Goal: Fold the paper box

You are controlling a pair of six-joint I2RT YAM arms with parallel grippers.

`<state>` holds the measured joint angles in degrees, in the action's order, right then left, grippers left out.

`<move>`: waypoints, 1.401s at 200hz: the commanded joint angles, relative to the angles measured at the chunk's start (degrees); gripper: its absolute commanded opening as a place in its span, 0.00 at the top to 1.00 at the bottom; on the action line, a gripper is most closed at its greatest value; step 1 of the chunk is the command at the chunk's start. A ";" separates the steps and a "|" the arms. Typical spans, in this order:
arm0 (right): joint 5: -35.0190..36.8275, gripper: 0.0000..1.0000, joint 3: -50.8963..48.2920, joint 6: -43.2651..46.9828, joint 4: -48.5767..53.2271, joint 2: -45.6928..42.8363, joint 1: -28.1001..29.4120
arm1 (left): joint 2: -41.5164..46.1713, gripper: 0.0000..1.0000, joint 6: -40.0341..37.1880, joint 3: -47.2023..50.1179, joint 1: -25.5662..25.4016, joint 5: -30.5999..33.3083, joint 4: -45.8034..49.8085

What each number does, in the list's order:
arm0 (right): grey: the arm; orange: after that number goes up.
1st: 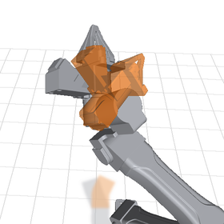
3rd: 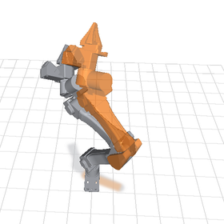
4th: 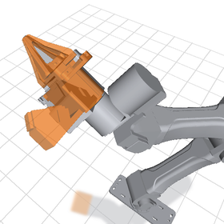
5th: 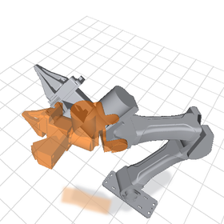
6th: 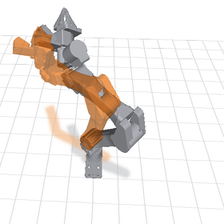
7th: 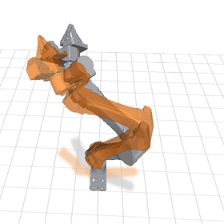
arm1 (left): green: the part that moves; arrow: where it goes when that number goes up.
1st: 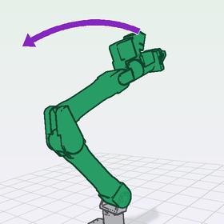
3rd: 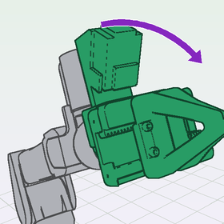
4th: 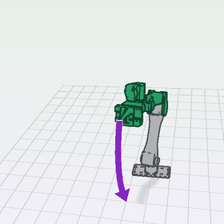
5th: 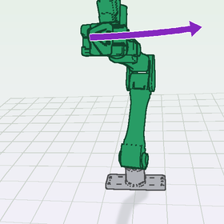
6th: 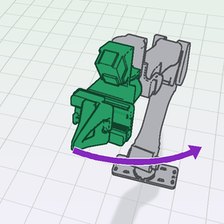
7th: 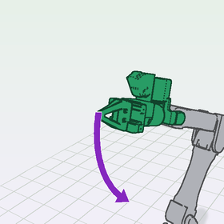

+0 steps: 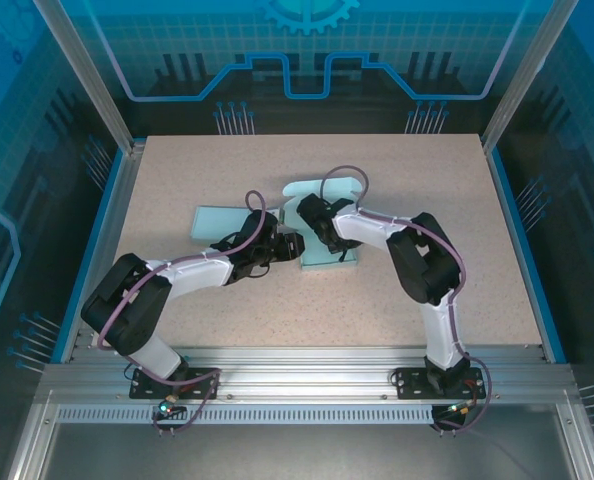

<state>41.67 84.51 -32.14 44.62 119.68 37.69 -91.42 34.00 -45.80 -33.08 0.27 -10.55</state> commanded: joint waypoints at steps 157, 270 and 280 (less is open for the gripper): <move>-2.72 0.38 -0.11 -0.93 3.25 -8.84 3.32 | 9.03 0.45 -4.05 -1.11 -0.09 9.60 7.34; 1.85 0.00 -17.89 0.26 -1.95 -41.11 -2.24 | 13.49 0.01 -19.20 -7.44 7.52 3.31 10.75; -5.54 0.00 -19.51 3.27 -4.87 -42.63 -6.30 | 12.45 0.01 -20.58 -8.42 8.66 1.59 10.84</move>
<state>42.96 68.62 -30.79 43.64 79.81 38.13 -77.84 18.26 -51.05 -26.87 7.03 -0.84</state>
